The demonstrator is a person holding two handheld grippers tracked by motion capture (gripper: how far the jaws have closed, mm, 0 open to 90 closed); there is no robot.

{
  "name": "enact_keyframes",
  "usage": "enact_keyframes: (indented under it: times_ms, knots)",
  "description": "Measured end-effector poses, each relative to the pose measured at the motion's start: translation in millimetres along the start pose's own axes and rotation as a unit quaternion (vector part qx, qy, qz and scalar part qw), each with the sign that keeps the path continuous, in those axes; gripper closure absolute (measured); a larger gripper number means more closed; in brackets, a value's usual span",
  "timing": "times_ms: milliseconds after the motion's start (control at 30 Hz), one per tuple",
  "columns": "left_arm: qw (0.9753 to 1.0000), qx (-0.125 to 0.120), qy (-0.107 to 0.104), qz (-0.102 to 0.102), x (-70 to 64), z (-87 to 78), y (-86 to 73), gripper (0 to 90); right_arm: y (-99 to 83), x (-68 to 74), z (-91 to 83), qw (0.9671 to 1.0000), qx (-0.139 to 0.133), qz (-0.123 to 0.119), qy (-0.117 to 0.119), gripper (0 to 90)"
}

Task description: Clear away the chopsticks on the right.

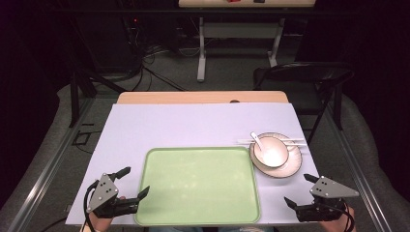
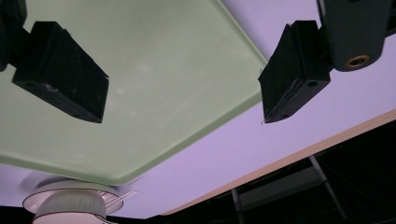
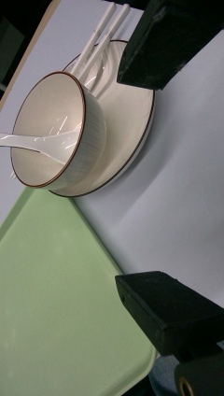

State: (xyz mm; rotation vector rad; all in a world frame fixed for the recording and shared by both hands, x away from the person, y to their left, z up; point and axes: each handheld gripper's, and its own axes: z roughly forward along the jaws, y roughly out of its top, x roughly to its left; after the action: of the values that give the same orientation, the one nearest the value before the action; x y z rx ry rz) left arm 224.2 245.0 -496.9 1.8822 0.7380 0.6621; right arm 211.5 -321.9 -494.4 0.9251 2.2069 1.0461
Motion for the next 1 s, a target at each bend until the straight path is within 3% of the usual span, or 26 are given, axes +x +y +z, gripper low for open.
enact_keyframes:
  times_ms: [533,1000]
  knots:
    - [1.0000,0.001,0.002,0.000,0.1,0.3,-0.1,15.5,2.1,-3.1,2.0,0.9999,0.003,-0.004,-0.009,3.0]
    - [1.0000,0.000,0.003,-0.002,0.3,-0.3,-0.2,15.5,9.9,-17.9,5.0,0.9994,0.032,0.000,-0.014,0.0]
